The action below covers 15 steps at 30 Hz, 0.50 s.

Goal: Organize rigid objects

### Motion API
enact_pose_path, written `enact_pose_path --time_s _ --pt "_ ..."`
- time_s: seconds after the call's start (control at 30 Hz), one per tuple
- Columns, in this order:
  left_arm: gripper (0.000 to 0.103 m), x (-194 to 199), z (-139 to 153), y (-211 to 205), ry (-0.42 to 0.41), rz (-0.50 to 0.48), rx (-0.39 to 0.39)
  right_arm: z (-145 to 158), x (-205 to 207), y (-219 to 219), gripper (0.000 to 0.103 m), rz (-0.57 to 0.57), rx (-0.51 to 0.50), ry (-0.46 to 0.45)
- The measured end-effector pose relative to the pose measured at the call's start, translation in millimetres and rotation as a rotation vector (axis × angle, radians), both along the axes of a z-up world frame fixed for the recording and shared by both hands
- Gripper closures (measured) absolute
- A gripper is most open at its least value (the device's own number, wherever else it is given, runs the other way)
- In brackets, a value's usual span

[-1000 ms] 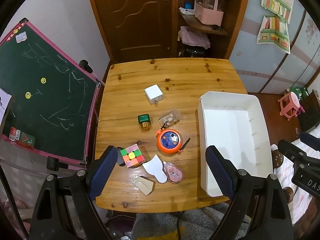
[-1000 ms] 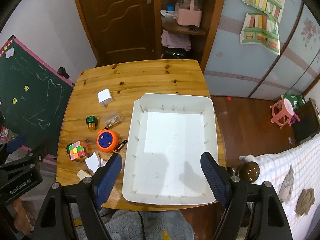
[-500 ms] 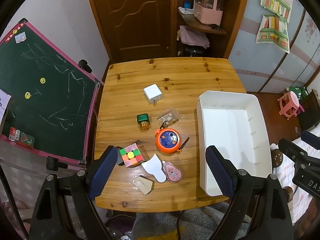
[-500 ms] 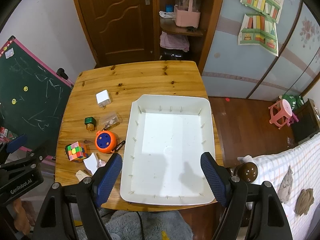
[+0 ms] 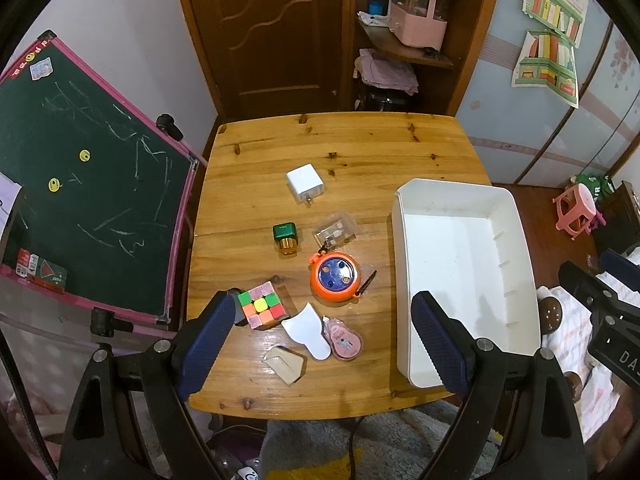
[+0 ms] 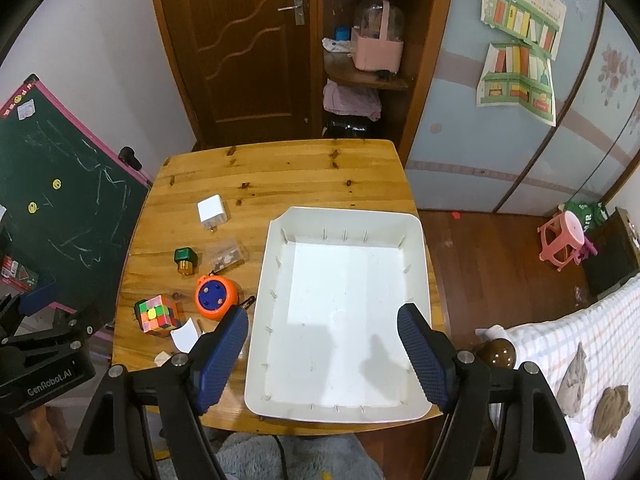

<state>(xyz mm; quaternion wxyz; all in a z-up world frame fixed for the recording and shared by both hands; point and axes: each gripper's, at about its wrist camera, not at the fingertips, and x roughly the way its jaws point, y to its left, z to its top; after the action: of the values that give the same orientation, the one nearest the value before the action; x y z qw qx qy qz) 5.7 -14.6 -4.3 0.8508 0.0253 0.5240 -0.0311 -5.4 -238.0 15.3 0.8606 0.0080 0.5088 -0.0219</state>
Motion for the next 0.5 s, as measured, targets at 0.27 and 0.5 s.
enact_pose_path --time_s 0.27,0.5 --pt "0.012 0.9 0.6 2.1 0.011 0.010 -0.006 1.6 -0.9 0.6 0.025 -0.005 -0.005 -0.016" --pt "0.012 1.3 0.4 1.3 0.015 0.010 -0.005 -1.6 -1.2 -4.1 0.025 -0.018 -0.009 -0.017"
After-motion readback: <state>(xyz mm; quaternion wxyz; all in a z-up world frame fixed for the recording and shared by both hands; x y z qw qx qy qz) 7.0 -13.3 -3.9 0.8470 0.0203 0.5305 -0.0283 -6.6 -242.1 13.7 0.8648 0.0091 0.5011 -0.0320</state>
